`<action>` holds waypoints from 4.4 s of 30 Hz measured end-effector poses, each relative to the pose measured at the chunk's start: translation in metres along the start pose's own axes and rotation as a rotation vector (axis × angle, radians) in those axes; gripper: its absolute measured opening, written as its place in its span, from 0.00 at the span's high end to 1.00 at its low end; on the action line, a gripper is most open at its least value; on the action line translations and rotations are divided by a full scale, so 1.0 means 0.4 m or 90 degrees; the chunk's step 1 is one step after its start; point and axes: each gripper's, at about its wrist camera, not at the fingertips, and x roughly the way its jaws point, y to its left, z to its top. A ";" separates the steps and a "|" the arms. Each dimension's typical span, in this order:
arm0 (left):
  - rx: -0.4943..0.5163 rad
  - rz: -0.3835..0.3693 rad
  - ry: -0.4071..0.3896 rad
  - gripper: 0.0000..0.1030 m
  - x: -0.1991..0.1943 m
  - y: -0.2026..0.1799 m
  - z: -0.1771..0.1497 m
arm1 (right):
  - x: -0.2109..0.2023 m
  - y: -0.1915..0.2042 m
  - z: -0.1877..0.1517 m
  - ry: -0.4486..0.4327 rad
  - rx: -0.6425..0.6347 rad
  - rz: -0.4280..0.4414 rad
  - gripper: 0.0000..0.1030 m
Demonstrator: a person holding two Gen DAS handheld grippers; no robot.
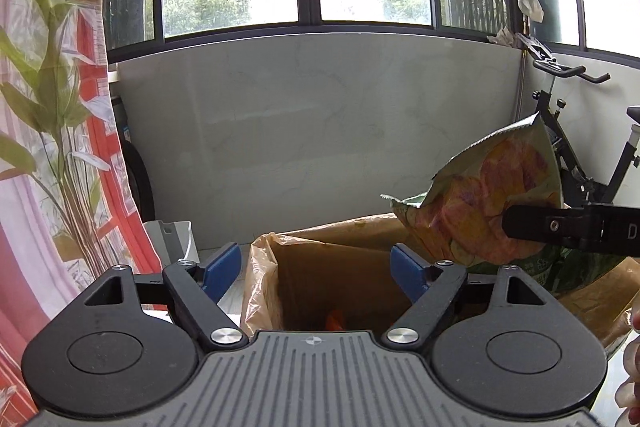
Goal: Organize snacks
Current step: 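Open both tools to drop the pale green and orange bags into the box, then move both open tools back down to the snack pile, then grasp the wrapped pastry with the right tool while the left tool approaches the orange biscuit pack, then close the left tool on the orange biscuit pack while the right tool holds the pastry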
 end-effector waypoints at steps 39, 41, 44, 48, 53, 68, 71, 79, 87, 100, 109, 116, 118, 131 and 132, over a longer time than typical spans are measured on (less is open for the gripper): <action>-0.132 0.043 0.034 0.19 -0.389 0.106 -0.376 | -0.333 0.042 -0.399 0.063 -0.157 -0.040 0.08; -0.134 0.048 0.047 0.19 -0.391 0.101 -0.400 | -0.334 0.035 -0.436 0.088 -0.160 -0.053 0.08; -0.144 0.049 0.060 0.19 -0.393 0.096 -0.432 | -0.335 0.031 -0.486 0.117 -0.177 -0.082 0.08; -0.153 0.055 0.077 0.19 -0.394 0.090 -0.474 | -0.335 0.014 -0.540 0.156 -0.168 -0.106 0.08; -0.155 0.069 0.095 0.19 -0.392 0.093 -0.513 | -0.331 0.008 -0.572 0.181 -0.164 -0.117 0.08; -0.177 0.088 0.136 0.19 -0.376 0.100 -0.574 | -0.311 0.022 -0.610 0.182 -0.242 -0.122 0.24; -0.188 0.093 0.136 0.19 -0.375 0.110 -0.577 | -0.309 0.023 -0.603 0.179 -0.245 -0.118 0.26; -0.190 0.086 0.141 0.20 -0.370 0.110 -0.587 | -0.282 0.010 -0.550 0.089 -0.257 -0.117 0.26; -0.178 0.071 0.153 0.22 -0.352 0.093 -0.594 | -0.247 -0.033 -0.570 0.086 -0.245 -0.138 0.26; -0.155 0.062 0.195 0.33 -0.257 0.047 -0.591 | -0.252 -0.038 -0.575 0.089 -0.232 -0.123 0.26; -0.133 0.061 0.200 0.52 -0.225 0.023 -0.606 | -0.251 -0.040 -0.574 0.095 -0.228 -0.121 0.26; -0.127 0.055 0.178 0.58 -0.245 0.027 -0.609 | -0.246 -0.040 -0.576 0.102 -0.229 -0.123 0.26; -0.135 0.055 0.164 0.59 -0.262 0.033 -0.606 | -0.246 -0.042 -0.576 0.102 -0.227 -0.123 0.26; -0.137 0.054 0.111 0.60 -0.320 0.035 -0.591 | -0.245 -0.043 -0.578 0.100 -0.230 -0.125 0.26; -0.137 0.052 0.106 0.60 -0.322 0.036 -0.589 | -0.246 -0.044 -0.577 0.099 -0.228 -0.125 0.26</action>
